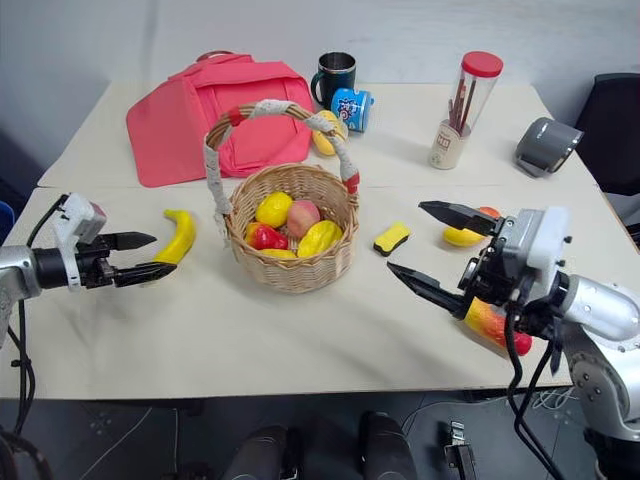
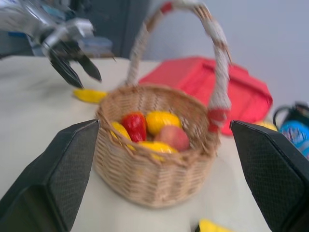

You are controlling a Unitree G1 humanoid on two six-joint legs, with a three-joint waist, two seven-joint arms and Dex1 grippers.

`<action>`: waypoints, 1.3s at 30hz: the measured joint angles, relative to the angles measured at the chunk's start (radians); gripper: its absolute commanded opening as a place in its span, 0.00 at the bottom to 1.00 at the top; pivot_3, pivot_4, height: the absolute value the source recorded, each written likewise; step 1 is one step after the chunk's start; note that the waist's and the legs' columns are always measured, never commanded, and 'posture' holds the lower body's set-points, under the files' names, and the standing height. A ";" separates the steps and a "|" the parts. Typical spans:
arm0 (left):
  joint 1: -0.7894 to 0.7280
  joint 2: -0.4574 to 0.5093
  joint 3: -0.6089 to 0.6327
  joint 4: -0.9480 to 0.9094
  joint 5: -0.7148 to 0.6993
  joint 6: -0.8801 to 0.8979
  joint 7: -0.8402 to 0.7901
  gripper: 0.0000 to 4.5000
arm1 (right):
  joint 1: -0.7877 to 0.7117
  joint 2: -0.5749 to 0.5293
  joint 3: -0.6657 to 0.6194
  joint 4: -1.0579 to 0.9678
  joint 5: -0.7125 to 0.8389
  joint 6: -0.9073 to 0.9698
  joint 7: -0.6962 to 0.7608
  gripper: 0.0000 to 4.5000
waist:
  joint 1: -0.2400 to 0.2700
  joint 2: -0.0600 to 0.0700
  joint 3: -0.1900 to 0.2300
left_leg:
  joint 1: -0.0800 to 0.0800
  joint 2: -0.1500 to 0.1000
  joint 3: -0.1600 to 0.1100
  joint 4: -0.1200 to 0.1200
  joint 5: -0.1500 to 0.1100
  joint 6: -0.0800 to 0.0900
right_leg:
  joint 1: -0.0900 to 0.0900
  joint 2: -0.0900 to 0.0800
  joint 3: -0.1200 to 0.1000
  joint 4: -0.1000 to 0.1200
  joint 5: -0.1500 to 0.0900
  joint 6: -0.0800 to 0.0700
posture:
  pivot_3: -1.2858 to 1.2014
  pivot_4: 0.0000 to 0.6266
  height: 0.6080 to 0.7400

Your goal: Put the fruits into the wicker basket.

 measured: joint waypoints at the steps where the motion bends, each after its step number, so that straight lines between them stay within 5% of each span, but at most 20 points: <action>1: 0.026 0.001 0.041 -0.025 -0.026 -0.025 -0.040 1.00 | -0.040 -0.024 0.018 0.042 -0.027 0.031 -0.003 0.99 | -0.005 0.000 0.000 | 0.000 0.000 0.000 0.001 0.000 0.001 | 0.000 -0.001 0.000 0.001 0.000 0.000 | 0.52 0.24 1.00; 9: 0.218 0.023 0.276 -0.346 -0.236 0.126 -0.111 1.00 | -0.501 -0.057 0.371 0.494 -0.371 0.070 0.125 0.99 | -0.022 0.001 0.001 | -0.003 0.000 0.001 0.010 0.000 0.001 | -0.006 -0.007 0.005 0.007 0.000 -0.001 | 0.52 0.24 1.00; 19: 0.364 -0.018 0.486 -0.596 -0.438 0.307 -0.003 1.00 | -1.037 0.180 0.699 1.424 -0.839 -0.452 0.381 0.99 | -0.037 0.003 0.002 | -0.006 0.000 0.002 0.011 0.000 0.000 | -0.008 -0.004 0.005 0.010 0.000 -0.001 | 0.52 0.24 1.00; 26: 0.443 -0.093 0.466 -0.705 -0.442 0.285 0.030 1.00 | -1.185 0.287 0.739 1.721 -1.023 -0.656 0.332 0.99 | -0.048 0.004 0.003 | -0.010 0.000 -0.003 0.014 0.000 0.000 | -0.009 -0.006 0.008 0.010 0.000 -0.001 | 0.52 0.24 1.00; 38: 0.481 -0.126 0.402 -0.849 -0.461 0.262 0.094 1.00 | -1.221 0.374 0.738 1.802 -1.155 -0.673 0.387 0.99 | -0.051 0.005 0.003 | -0.011 0.001 -0.004 0.014 0.000 -0.001 | -0.008 -0.006 0.008 0.010 -0.001 -0.001 | 0.52 0.24 1.00; 39: 0.483 -0.127 0.401 -0.856 -0.462 0.259 0.100 1.00 | -1.221 0.377 0.734 1.802 -1.155 -0.673 0.390 0.90 | -0.051 0.005 0.003 | -0.011 0.001 -0.004 0.014 0.000 -0.002 | -0.008 -0.006 0.008 0.010 -0.001 -0.001 | 0.52 0.24 1.00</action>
